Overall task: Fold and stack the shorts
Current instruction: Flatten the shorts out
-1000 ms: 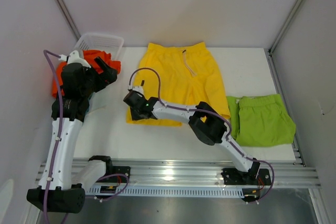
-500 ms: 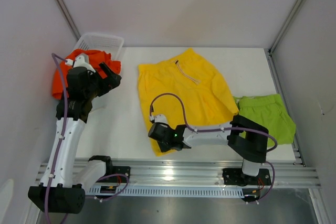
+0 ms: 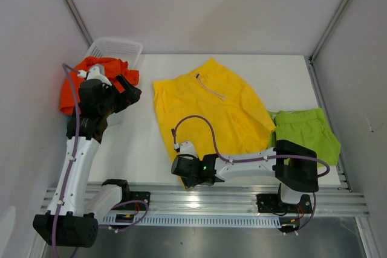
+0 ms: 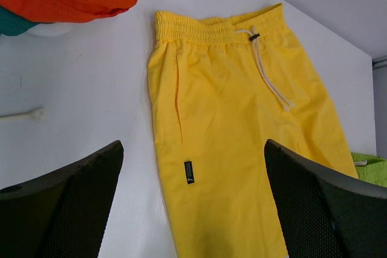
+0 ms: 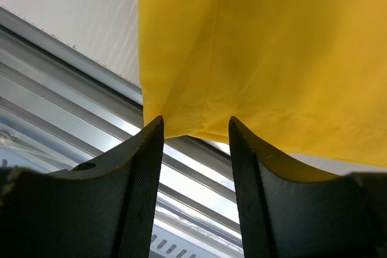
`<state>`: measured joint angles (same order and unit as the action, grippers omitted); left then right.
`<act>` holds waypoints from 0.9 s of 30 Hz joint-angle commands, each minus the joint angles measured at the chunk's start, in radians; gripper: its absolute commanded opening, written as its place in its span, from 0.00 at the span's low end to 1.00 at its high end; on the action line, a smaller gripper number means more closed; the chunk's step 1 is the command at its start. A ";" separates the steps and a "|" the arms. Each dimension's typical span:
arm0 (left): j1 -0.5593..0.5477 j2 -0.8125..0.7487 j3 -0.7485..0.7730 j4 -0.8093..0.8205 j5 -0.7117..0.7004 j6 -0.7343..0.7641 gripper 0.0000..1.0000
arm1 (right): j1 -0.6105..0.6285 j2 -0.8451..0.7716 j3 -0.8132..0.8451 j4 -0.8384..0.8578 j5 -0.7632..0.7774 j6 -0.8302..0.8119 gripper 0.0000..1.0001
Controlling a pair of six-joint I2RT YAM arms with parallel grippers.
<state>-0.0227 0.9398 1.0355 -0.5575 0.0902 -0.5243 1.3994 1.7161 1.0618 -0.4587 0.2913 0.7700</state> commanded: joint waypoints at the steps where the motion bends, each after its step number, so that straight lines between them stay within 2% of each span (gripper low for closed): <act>1: 0.003 -0.007 0.000 0.027 0.023 0.003 0.99 | 0.015 0.022 0.018 0.028 0.019 0.049 0.50; 6: 0.003 0.004 -0.005 0.031 0.026 0.009 0.99 | 0.006 0.102 0.021 0.080 -0.017 0.054 0.53; 10: 0.003 0.013 -0.002 0.031 0.025 0.020 0.99 | 0.006 0.152 0.027 0.091 -0.047 0.066 0.44; 12: 0.003 0.014 0.000 0.030 0.022 0.021 0.99 | 0.009 0.165 0.021 0.094 -0.049 0.078 0.37; 16: 0.003 0.025 -0.012 0.045 0.025 0.018 0.99 | 0.036 0.143 0.003 0.094 -0.021 0.086 0.12; 19: 0.001 0.054 -0.031 0.068 0.043 0.007 0.99 | 0.062 0.120 0.006 0.045 0.023 0.084 0.00; 24: -0.013 0.099 -0.074 0.116 0.063 -0.017 0.99 | 0.084 0.073 -0.016 0.026 0.035 0.084 0.00; 25: -0.020 0.108 -0.087 0.129 0.062 -0.022 0.99 | 0.085 0.056 -0.019 0.022 0.035 0.086 0.03; 26: -0.023 0.111 -0.089 0.137 0.062 -0.025 0.99 | 0.087 0.045 -0.023 0.014 0.039 0.086 0.10; 27: -0.029 0.114 -0.094 0.143 0.057 -0.031 0.99 | 0.089 0.037 -0.026 0.008 0.049 0.086 0.24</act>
<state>-0.0349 1.0504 0.9543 -0.4767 0.1230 -0.5320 1.4799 1.8111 1.0508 -0.3889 0.3233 0.8448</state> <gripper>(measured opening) 0.990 0.154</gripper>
